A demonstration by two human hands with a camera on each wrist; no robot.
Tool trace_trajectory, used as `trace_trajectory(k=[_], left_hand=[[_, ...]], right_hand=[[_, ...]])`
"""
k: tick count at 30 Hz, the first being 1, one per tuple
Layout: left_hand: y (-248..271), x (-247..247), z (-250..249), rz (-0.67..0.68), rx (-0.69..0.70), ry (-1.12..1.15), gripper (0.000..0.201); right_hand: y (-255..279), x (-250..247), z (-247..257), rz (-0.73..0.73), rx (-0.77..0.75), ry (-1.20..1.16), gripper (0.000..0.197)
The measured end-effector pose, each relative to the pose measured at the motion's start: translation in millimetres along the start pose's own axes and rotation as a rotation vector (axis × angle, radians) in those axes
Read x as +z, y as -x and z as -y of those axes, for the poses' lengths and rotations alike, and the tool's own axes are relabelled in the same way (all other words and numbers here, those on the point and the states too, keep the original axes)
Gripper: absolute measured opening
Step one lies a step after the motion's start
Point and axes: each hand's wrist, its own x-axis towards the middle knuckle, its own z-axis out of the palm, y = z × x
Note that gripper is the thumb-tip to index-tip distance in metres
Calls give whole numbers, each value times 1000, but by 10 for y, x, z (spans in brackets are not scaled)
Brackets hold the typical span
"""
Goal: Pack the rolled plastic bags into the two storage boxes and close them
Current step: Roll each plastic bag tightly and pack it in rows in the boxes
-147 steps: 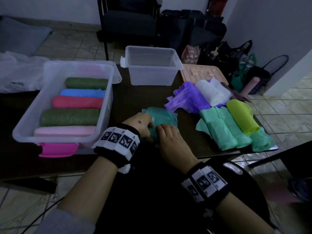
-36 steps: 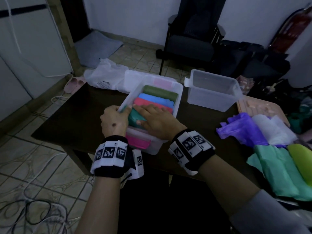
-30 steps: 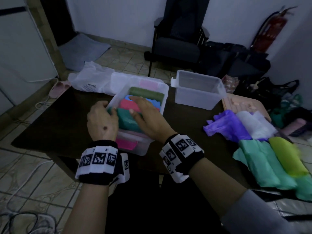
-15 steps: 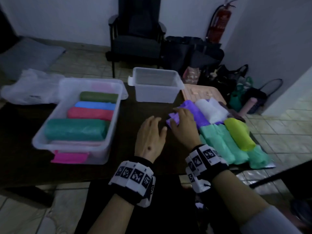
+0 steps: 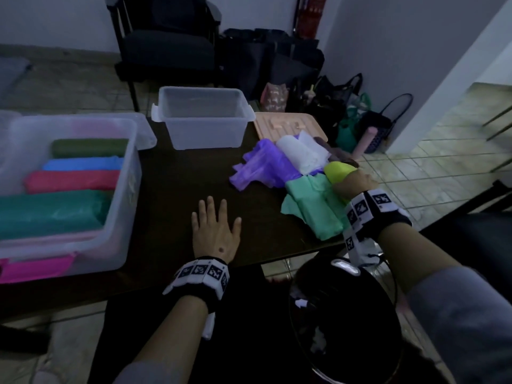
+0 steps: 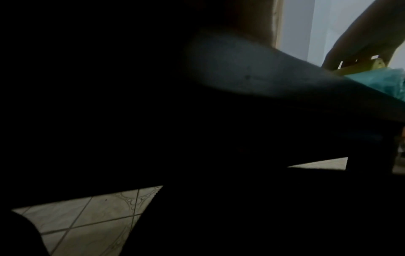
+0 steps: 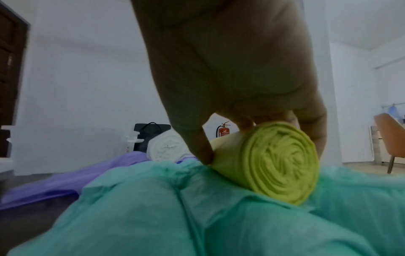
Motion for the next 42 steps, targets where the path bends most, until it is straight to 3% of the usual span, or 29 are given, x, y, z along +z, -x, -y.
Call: trace_trajectory(k=[6,8,11,15,18,20,22,25,27,31,34,37,42], left_hand=[[8,13,10,-21,11,-11,61],[7,19,10,-21,5,-12,61],[8,28,12,-32,5,-10,61],[7,41,15,-56,5,-6,60],[1,46,36,-56,23,29,61],[3,20,68,-89,39,161,60],[7,-40,147,-162,18,495,54],[55,-186,302,-273,-108,982,48],[66,-281,383,-306,-212,1069,45],[-75,-414,565,-237,-407,986,35],[-248,-489,662,-96,-397,908,39],[-354,-571,679,-15,-370,892,50],[-426,-625,674,11,-372,818,54]], right_hand=[[51,180,22,-195,-5,24,50],[6,196,29,-163,-44,-22,44],[-134,217,-6,-45,-158,-109,54],[524,-4,218,-119,-235,-55,60],[957,40,459,-88,-466,-62,67],[1071,178,637,0,-626,-28,71],[1222,315,793,64,-753,31,73],[1437,500,958,162,-898,118,74],[1506,591,1033,214,-937,146,70],[1528,618,1112,249,-981,183,69],[1550,591,1098,287,-1006,168,73],[1607,585,1068,304,-1028,85,57],[1698,610,1061,311,-1050,174,59]])
